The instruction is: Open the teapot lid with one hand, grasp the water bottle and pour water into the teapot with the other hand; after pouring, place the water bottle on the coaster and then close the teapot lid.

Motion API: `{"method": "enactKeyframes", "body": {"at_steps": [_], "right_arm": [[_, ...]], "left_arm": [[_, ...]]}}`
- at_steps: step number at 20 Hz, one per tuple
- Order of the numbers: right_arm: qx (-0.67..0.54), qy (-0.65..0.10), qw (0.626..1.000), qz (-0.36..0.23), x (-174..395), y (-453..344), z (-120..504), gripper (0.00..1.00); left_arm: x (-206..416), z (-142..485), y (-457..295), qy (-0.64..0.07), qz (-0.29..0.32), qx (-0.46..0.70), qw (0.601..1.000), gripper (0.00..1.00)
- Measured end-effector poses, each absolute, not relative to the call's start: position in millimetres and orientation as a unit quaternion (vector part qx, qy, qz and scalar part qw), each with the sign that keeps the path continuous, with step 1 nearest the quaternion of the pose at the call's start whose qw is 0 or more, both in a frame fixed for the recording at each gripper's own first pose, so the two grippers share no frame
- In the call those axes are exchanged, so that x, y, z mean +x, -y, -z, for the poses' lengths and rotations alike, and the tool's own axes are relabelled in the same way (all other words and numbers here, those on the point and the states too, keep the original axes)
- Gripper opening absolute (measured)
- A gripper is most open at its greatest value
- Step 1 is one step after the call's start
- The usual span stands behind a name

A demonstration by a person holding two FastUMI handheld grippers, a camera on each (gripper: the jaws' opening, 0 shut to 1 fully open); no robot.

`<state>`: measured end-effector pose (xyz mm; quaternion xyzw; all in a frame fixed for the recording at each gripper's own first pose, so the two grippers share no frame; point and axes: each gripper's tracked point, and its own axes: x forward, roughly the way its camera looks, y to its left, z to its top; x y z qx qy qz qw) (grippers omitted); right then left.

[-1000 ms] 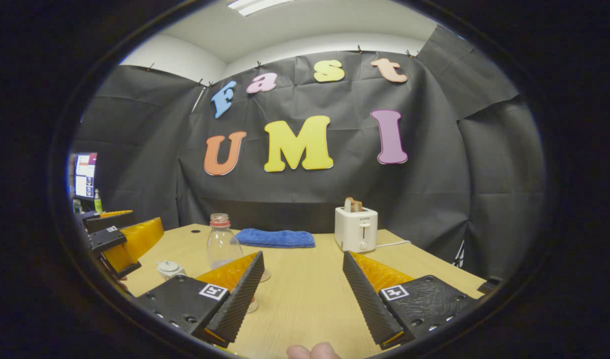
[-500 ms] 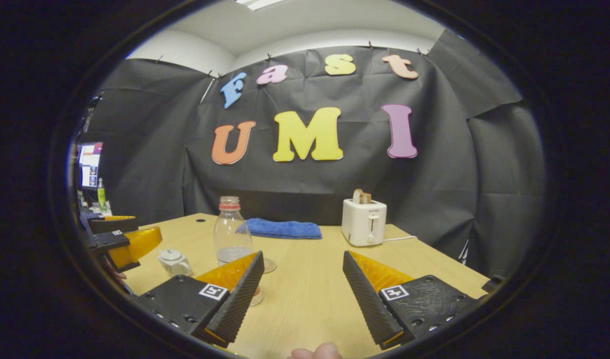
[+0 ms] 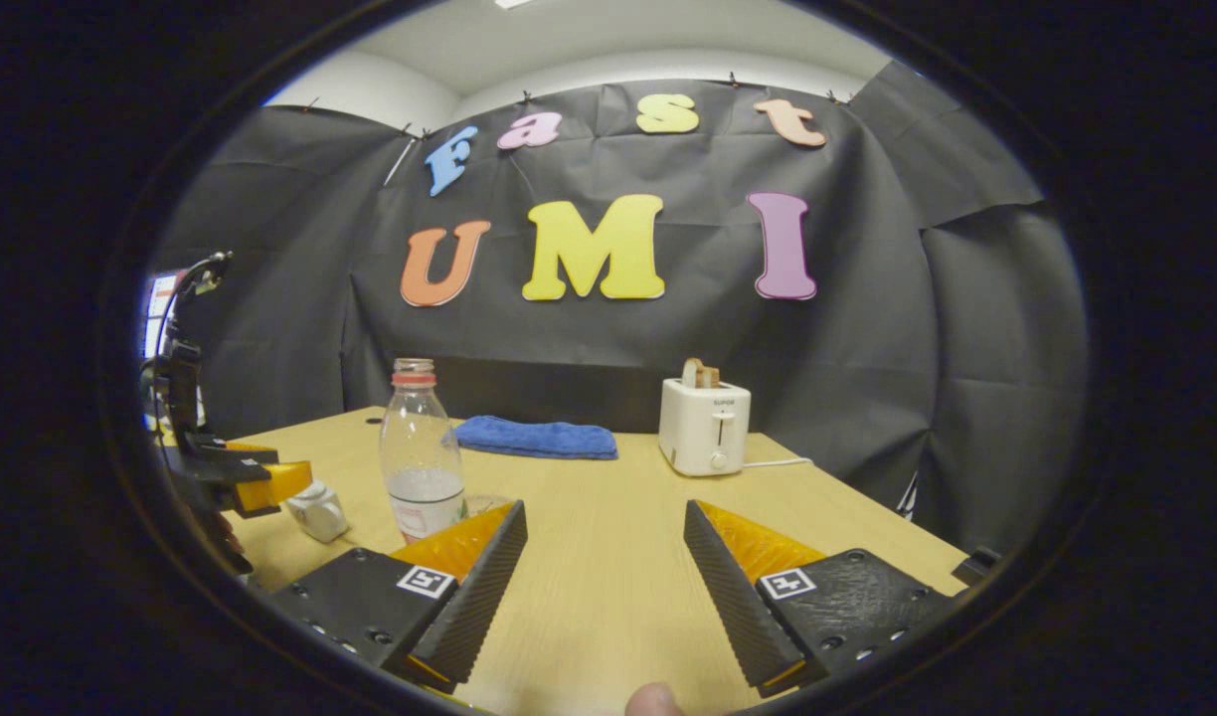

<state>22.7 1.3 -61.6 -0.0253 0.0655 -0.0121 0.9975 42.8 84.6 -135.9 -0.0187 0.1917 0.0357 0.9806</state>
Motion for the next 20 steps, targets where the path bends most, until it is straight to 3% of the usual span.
{"method": "enactKeyframes", "body": {"at_steps": [9, 14, 20], "right_arm": [[-0.020, -0.085, 0.996, 0.028, 28, 14, 76, 0.95], [-0.007, -0.071, 0.997, -0.023, 23, -7, 71, 0.95], [-0.009, -0.070, 0.991, -0.115, 12, -57, 74, 0.97]], "left_arm": [[55, 146, -85, -0.212, -0.045, 0.008, 0.976, 0.32], [57, 142, -83, -0.211, -0.037, 0.005, 0.977, 0.08], [53, 113, -78, -0.176, -0.015, -0.004, 0.984, 0.03]]}}
